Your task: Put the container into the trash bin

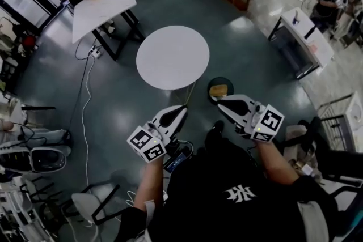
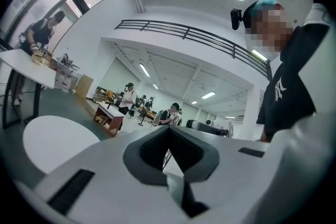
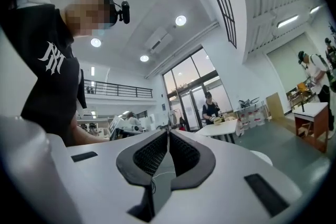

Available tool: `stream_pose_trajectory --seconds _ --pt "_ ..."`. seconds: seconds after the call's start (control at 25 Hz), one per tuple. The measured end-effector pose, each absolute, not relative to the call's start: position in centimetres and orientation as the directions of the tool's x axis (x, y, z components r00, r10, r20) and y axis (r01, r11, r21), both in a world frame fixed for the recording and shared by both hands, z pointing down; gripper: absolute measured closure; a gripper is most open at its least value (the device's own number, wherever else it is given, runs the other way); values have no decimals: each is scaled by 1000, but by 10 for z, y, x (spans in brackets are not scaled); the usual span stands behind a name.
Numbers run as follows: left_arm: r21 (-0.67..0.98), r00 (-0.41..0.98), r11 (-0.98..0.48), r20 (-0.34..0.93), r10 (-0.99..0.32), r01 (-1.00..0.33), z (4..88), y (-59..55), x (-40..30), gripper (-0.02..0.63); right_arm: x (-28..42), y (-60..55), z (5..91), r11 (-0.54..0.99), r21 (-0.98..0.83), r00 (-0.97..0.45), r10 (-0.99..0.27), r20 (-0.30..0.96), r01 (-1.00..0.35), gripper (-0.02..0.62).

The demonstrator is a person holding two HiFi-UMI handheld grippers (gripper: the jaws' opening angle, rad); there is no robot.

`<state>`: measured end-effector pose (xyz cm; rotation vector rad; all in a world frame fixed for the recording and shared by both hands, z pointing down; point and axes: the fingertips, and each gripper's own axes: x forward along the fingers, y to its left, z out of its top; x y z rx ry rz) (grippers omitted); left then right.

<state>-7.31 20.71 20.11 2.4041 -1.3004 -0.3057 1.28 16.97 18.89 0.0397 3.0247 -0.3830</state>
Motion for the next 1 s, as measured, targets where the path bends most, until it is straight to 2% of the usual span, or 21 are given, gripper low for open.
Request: stream_pose_trajectory --seconds 0.2,0.36,0.48,0.6,0.84,1.0 --pt "449 495 -437 14 -869 -779 216 279 -76 604 6 238 193 956 -259 -990 118 -77 134 552" --pt "414 520 -460 38 -853 -785 217 306 -59 604 4 264 194 946 -284 -988 138 -73 154 552" --pt "466 572 -486 55 -818 -740 222 312 -45 603 5 281 192 935 -289 -979 194 -69 206 552" --pt "458 574 -510 1 -819 -728 207 308 -44 603 0 283 185 936 -261 -972 228 -57 235 552" --pt "444 632 -566 -1 -775 -694 196 291 -24 603 12 279 159 951 -188 -969 235 -76 245 551" --pt "424 694 -622 23 -719 -658 196 270 18 603 51 266 163 973 -179 -989 134 -66 144 551"
